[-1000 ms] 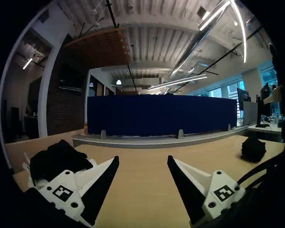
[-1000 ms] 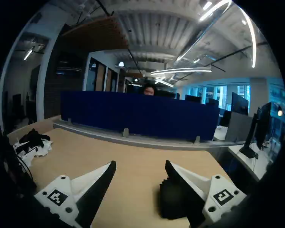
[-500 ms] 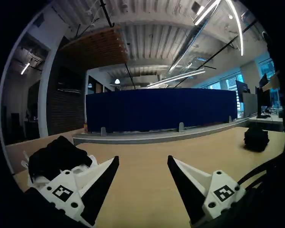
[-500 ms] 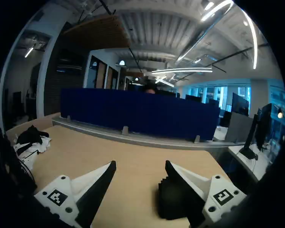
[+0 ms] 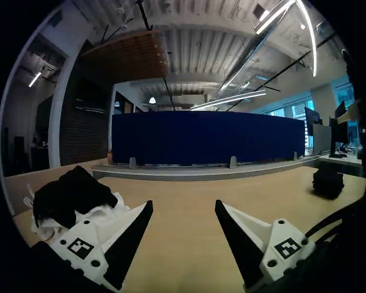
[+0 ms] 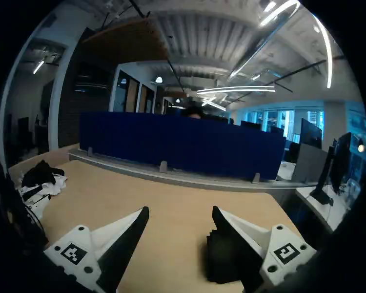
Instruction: Fold towel
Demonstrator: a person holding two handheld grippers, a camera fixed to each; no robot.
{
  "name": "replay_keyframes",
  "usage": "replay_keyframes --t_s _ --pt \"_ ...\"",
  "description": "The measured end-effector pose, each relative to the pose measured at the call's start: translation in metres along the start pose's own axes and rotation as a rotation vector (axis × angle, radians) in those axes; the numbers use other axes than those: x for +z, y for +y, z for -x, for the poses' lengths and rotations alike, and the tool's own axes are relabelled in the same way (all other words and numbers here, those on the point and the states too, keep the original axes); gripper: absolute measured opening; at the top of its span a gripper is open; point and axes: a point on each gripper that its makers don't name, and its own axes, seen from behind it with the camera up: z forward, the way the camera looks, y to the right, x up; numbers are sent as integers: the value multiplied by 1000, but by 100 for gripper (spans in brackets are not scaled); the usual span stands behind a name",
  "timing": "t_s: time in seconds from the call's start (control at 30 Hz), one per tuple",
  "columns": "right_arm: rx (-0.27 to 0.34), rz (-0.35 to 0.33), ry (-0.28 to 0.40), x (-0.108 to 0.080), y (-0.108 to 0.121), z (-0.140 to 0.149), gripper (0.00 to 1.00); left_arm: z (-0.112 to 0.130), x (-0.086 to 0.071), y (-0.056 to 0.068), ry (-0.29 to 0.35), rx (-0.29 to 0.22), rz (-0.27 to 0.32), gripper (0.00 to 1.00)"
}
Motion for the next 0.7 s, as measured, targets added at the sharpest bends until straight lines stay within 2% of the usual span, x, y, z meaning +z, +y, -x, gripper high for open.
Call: replay_keyframes --t_s 0.37,0.7 --pt "45 1 35 -6 14 -14 100 -2 1 3 -2 2 5 95" --pt "74 39 113 -12 45 -41 100 -2 2 3 -2 2 5 95"
